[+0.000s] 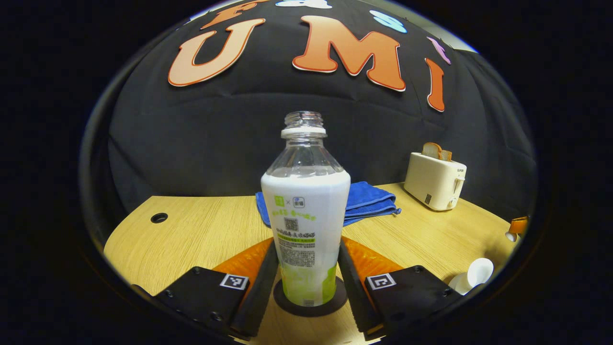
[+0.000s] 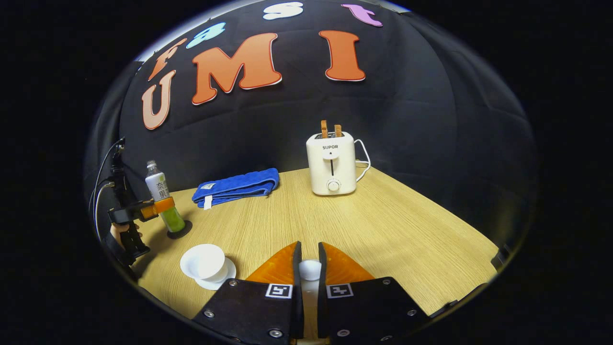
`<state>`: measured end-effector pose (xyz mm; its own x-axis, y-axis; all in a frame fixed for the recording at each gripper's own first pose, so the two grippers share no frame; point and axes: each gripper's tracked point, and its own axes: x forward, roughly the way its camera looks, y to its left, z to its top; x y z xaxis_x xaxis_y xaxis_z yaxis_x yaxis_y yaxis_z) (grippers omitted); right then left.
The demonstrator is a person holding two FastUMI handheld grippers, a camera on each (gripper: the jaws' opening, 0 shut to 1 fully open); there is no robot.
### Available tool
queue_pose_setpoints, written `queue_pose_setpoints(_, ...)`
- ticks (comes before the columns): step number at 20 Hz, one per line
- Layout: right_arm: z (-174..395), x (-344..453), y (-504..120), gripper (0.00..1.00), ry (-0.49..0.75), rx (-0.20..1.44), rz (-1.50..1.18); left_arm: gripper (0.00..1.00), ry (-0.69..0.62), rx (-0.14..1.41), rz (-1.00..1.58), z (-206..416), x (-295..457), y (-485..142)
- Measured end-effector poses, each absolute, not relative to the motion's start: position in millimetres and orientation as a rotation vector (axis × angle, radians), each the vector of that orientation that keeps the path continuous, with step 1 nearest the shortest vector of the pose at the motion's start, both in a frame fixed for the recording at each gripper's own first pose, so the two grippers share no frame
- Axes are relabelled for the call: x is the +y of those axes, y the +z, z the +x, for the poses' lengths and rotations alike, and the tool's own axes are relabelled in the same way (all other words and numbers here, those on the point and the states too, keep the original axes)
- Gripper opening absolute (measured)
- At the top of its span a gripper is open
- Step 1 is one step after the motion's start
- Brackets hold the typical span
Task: Open the teacup lid with one hand, grasp the water bottle and pour water into the teacup with the other hand; after pouring, place the water bottle on the coaster and then close the teacup lid.
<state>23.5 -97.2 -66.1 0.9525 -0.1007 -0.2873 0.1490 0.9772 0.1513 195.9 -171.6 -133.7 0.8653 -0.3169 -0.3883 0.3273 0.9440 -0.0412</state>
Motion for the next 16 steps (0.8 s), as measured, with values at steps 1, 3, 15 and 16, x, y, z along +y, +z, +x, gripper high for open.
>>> queue_pose_setpoints(1, 23, -97, -66, 0.12, -0.129, 0.282, 0.173, 0.75, -0.335, 0.407, 0.03, 195, -170, -136)
queue_pose_setpoints(3, 24, -97, -66, 0.11, -0.13, 0.282, 0.174, 0.8, -0.336, 0.414, 0.028, 194, -170, -138)
queue_pose_setpoints(15, 23, -93, -67, 0.12, -0.123, 0.282, 0.176, 1.0, -0.318, 0.444, 0.084, 191, -165, -155)
queue_pose_setpoints(16, 24, -92, -66, 0.12, -0.121, 0.281, 0.177, 1.0, -0.316, 0.446, 0.089, 189, -164, -156)
